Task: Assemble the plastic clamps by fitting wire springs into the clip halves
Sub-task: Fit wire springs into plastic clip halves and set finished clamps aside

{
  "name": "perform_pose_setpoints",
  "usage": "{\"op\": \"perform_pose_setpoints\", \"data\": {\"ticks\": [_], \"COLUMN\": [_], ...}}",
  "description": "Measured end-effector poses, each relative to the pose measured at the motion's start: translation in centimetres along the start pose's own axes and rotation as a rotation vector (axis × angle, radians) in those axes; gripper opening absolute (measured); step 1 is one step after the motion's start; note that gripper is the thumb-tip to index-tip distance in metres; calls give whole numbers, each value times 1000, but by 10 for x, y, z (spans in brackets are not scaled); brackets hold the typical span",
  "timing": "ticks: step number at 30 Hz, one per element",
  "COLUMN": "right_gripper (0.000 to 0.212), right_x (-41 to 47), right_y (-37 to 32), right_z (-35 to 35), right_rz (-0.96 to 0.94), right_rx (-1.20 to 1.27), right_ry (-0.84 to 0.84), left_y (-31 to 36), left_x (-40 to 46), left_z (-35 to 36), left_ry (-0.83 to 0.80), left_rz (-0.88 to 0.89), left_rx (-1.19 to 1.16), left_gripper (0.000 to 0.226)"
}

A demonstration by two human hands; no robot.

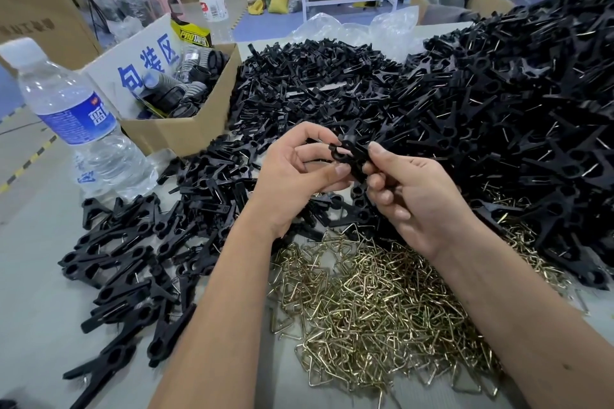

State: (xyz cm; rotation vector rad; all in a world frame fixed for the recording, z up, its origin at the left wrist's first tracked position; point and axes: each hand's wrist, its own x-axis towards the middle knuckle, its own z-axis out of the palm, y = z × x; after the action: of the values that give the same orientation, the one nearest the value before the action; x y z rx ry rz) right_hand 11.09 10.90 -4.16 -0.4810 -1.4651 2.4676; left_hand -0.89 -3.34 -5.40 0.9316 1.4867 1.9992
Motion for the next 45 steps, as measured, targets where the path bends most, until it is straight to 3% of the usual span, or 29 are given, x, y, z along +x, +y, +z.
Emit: {"op": "perform_pose_setpoints", "data": {"ticks": [25, 30, 35, 40, 44, 45], "right_gripper": [29, 33, 32, 29, 35, 37], "right_x": [0, 5, 18, 34, 45, 50], "right_y": [2, 4, -2, -17, -20, -18], "right_z": [-1, -1, 8, 17, 22, 24], "right_rz": [-6, -195, -397, -429, -315, -319], "right_rx": [-83, -307, -733, -993, -791, -844], "right_ry": [25, 97, 59, -33, -80, -47], "left_y": [1, 5, 5, 6, 9, 9], "left_x": [-1, -4, -2, -1, 2, 2], "left_z": [-1, -1, -2, -13, -26, -30], "left_ry": [85, 94, 198, 281, 462, 517], "left_rz": [10, -57, -75, -101, 35, 86], "left_rx": [79, 32, 0, -85, -23, 19], "left_gripper": [30, 28, 22, 24, 30, 31]}}
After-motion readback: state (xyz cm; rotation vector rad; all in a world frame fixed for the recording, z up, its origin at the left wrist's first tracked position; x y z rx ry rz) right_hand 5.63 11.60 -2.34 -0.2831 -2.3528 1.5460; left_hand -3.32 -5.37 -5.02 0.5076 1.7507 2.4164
